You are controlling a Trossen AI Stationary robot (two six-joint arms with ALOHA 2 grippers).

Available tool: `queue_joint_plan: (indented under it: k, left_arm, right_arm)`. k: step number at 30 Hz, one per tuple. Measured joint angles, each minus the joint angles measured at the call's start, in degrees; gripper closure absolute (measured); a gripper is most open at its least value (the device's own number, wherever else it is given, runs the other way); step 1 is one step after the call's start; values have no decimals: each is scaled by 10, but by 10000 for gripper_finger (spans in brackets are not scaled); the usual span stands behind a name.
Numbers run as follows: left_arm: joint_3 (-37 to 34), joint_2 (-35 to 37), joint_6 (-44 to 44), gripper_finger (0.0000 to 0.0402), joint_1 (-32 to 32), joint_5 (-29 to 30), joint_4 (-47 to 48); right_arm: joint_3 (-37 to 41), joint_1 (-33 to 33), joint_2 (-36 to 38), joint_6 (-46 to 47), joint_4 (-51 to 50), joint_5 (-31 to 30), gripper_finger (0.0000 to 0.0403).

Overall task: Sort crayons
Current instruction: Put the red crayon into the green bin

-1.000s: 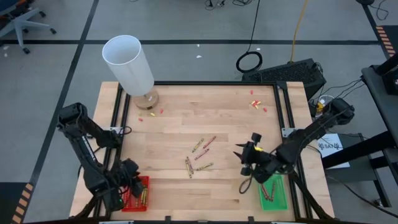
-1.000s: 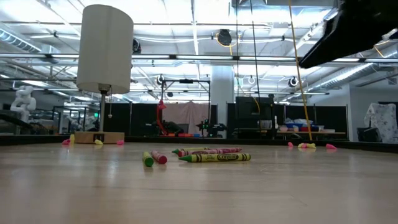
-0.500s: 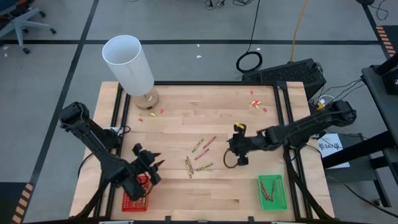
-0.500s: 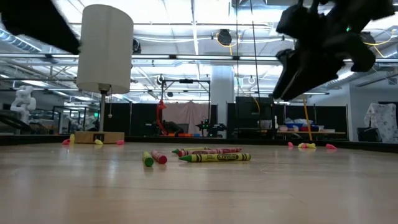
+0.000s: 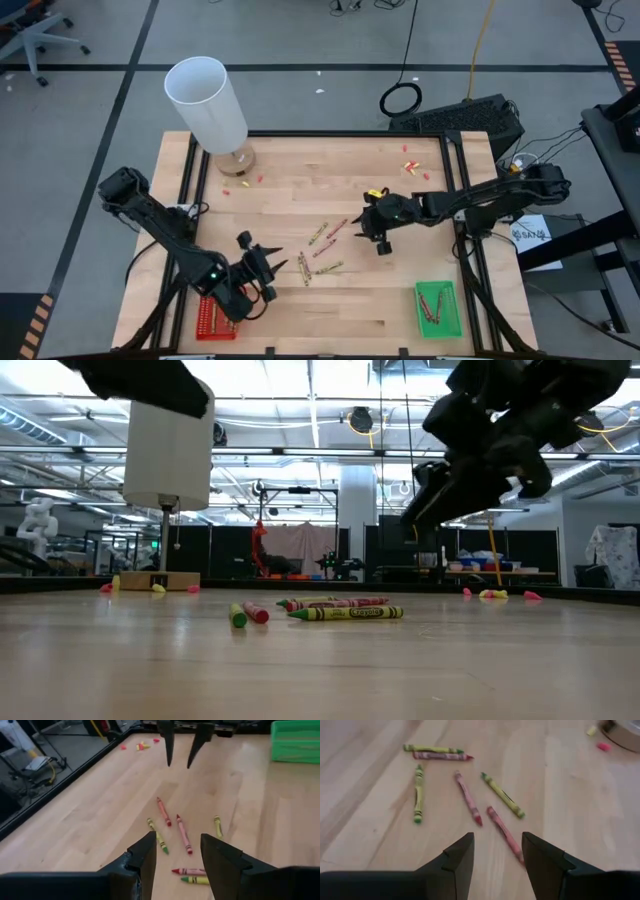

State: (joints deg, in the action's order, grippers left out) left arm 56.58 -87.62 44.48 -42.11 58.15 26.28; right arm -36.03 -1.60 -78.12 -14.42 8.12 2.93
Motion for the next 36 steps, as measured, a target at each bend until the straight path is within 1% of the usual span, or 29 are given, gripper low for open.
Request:
queue_joint_plan:
  k: [4, 8, 13, 17, 21, 25, 31, 33, 36]
  left_arm:
    - [0, -19, 0, 250, 17, 0, -8]
    - [0, -31, -3, 250, 28, -2, -23]
    - [0, -39, -4, 250, 31, -2, -33]
    - [0, -39, -3, 250, 31, -2, -33]
    - [0, -39, -4, 250, 31, -2, -33]
    - [0, -39, -18, 249, 31, -2, -33]
    - [0, -39, -30, 249, 32, -2, -33]
    - [0, -39, -30, 249, 32, -2, -33]
    - [0, -39, -29, 249, 32, -1, -34]
  right_arm:
    - [0, 31, -57, -27, 51, 35, 236]
    - [-24, 56, -121, -44, 67, 61, 231]
    - [-87, 78, -208, -67, 75, 66, 235]
    - [-139, 94, -264, -79, 39, 99, 235]
    - [-163, 104, -284, -86, -6, 128, 236]
    - [-163, 105, -286, -87, -26, 125, 236]
    - [-163, 105, -286, -76, -30, 124, 238]
    - [-163, 105, -286, -75, -36, 124, 249]
    - [-163, 105, -285, -76, -46, 124, 283]
